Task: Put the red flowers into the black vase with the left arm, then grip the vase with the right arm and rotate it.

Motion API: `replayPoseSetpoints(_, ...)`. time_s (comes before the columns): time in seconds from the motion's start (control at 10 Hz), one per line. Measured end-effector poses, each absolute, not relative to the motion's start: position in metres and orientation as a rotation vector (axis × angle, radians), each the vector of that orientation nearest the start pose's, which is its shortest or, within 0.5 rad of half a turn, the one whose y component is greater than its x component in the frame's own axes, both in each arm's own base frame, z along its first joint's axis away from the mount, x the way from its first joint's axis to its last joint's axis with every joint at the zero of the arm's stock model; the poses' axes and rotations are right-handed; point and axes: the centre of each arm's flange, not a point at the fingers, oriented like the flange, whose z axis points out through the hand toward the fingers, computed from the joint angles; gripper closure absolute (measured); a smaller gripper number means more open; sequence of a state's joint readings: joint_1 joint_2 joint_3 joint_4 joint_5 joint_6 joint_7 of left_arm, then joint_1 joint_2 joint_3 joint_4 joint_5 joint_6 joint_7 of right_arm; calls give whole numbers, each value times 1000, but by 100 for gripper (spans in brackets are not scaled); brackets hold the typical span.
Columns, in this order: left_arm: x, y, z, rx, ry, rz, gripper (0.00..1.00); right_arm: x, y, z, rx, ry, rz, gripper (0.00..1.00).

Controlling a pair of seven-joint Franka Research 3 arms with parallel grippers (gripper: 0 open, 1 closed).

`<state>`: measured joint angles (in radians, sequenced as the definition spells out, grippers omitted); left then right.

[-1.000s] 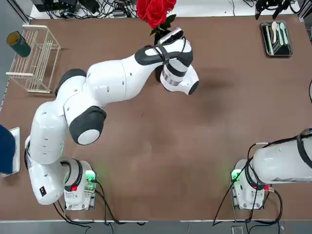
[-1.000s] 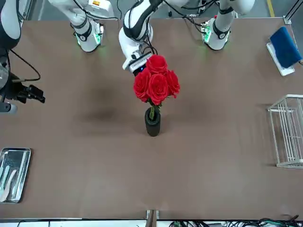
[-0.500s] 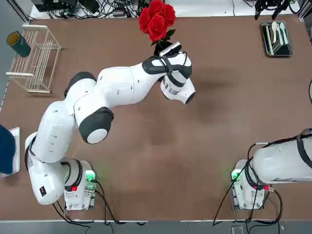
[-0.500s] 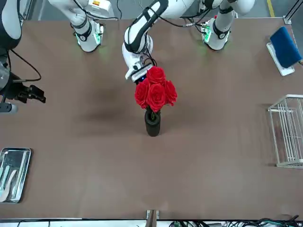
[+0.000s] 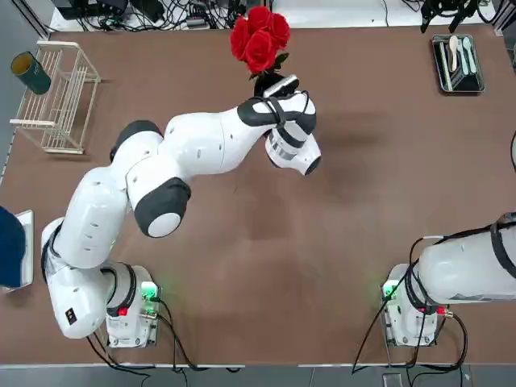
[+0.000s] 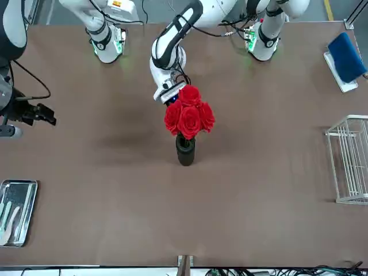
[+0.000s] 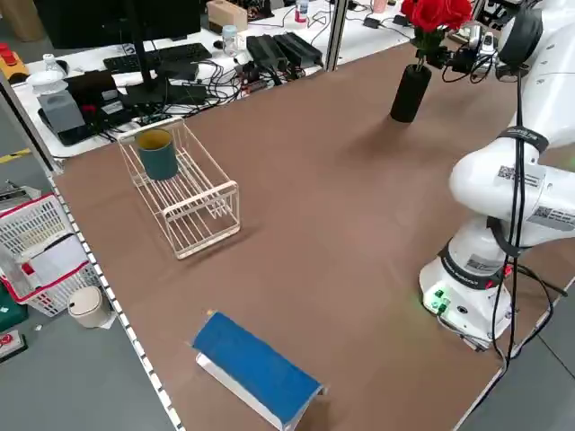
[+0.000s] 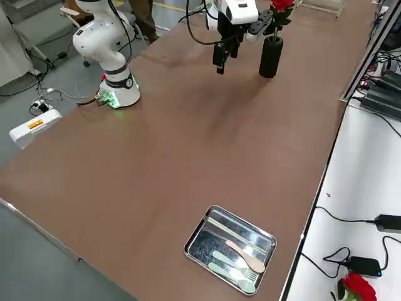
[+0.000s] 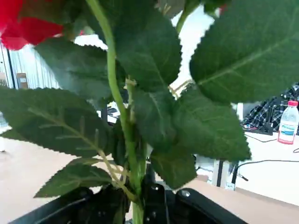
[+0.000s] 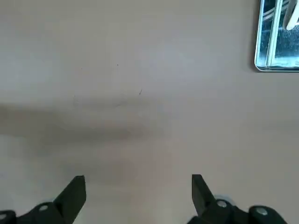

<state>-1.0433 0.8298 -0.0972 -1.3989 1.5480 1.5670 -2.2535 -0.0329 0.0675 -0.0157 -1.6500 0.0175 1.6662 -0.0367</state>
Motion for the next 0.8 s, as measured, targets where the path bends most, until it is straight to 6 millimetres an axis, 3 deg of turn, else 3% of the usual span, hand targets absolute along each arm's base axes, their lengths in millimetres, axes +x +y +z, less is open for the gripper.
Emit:
replayPoseSetpoints(0.2, 408, -591, 255, -2049, -531, -1891, 80, 577, -25, 557, -3122, 22, 79, 0)
replayPoseSetpoints(0.3, 409, -591, 255, -2049, -532, -1891, 68, 577, -25, 557, -3122, 22, 79, 0)
replayPoseSetpoints(0.8, 411, -590, 255, -2046, -537, -1892, 54, 577, -25, 557, -3122, 22, 79, 0)
